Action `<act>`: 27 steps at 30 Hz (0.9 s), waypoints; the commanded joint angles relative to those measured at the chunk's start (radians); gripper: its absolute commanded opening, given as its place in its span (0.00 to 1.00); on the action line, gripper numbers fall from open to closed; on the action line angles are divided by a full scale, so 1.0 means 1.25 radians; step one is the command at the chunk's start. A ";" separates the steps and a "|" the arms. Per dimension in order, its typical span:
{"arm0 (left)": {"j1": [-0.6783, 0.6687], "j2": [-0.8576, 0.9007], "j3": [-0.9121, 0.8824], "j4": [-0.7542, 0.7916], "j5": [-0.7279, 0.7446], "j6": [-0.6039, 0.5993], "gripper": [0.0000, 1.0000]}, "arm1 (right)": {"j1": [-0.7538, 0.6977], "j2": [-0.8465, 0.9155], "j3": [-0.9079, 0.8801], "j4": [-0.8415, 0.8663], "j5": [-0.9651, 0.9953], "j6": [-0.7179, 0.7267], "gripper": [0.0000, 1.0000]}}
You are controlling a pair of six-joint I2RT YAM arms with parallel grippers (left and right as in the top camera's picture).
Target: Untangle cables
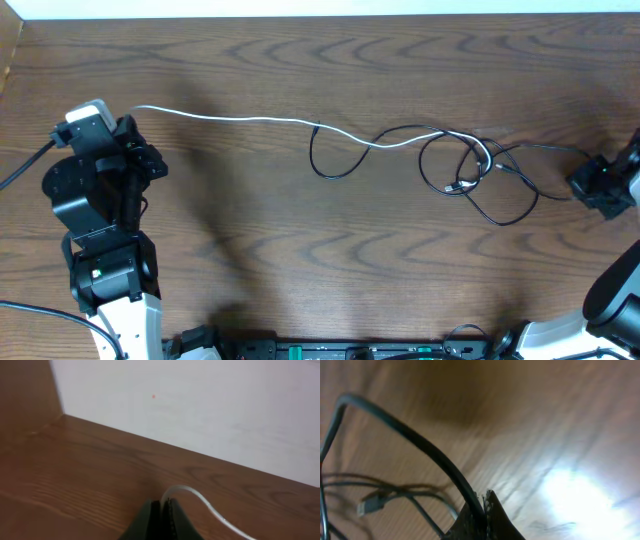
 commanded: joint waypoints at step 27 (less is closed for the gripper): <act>-0.015 0.003 0.030 -0.023 0.369 -0.020 0.08 | 0.427 0.002 -0.001 0.090 0.050 -0.204 0.99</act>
